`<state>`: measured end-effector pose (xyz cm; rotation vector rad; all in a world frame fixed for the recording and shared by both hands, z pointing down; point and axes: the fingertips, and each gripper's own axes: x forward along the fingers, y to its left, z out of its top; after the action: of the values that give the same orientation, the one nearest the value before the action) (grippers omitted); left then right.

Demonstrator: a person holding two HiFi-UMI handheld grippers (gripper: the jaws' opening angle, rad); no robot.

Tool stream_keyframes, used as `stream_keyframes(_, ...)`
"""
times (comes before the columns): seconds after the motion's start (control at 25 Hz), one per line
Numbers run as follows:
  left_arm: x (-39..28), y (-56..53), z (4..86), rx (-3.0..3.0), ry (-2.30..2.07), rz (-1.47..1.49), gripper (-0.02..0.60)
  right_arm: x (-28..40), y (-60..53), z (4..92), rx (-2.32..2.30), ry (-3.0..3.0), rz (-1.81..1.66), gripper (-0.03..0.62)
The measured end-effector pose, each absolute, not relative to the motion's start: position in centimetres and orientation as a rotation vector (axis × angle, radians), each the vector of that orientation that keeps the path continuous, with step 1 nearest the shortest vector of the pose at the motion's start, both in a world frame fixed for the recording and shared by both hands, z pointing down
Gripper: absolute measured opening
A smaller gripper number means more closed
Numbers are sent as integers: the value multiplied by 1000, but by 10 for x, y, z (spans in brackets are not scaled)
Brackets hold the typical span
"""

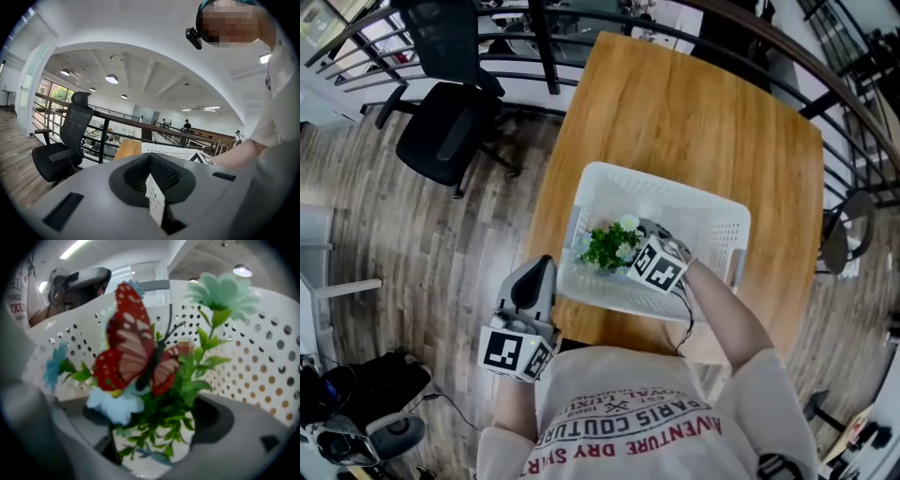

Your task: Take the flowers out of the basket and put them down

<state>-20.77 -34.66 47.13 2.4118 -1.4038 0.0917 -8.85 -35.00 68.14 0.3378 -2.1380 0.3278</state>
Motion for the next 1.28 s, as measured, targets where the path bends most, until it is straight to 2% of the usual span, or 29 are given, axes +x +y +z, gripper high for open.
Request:
stream_keyframes(0.64, -215, -337, 472, 2408, -1410, 121, 21, -95, -360, 697, 422, -2088, 257, 457)
stream_keyframes(1.28, -222, -323, 463, 2450, -1324, 133, 21, -66, -362, 663, 633, -2063, 353, 442)
